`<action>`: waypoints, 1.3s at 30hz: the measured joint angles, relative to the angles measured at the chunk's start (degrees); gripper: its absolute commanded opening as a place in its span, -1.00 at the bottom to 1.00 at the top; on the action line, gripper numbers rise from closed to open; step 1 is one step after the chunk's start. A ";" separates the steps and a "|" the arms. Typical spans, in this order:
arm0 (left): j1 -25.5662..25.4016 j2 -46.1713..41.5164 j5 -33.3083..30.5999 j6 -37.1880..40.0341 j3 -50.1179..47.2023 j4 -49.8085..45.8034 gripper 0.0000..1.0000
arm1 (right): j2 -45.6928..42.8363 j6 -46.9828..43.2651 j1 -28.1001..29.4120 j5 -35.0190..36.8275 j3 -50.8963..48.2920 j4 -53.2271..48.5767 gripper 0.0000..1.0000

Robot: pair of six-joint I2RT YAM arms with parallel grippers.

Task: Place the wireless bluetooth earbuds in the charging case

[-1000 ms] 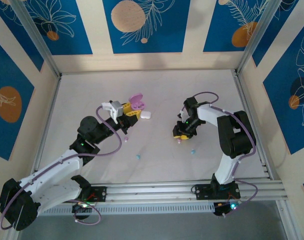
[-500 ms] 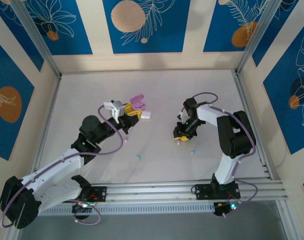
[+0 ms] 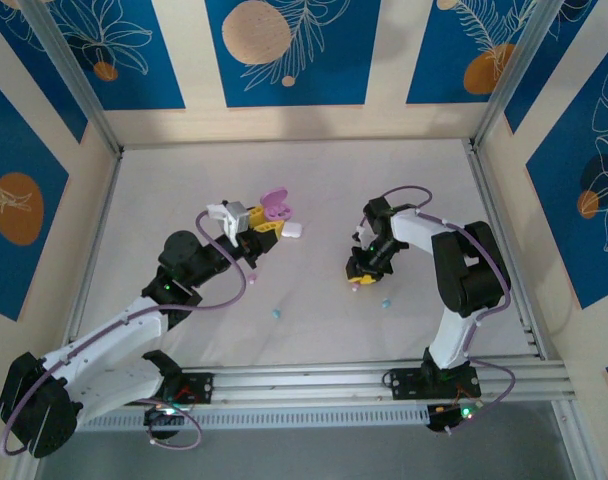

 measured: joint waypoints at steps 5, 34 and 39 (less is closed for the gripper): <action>0.00 -0.26 -0.02 0.00 0.00 -0.02 -0.45 | 0.04 0.00 0.17 0.09 0.31 -0.31 -0.34; 0.00 -0.76 -0.26 0.02 0.00 -0.04 -0.42 | 1.99 0.68 4.50 4.26 2.99 -3.32 -0.32; 0.00 -0.76 -0.24 0.02 0.00 -0.04 -0.42 | 1.99 0.68 4.52 4.76 2.99 -3.39 -0.31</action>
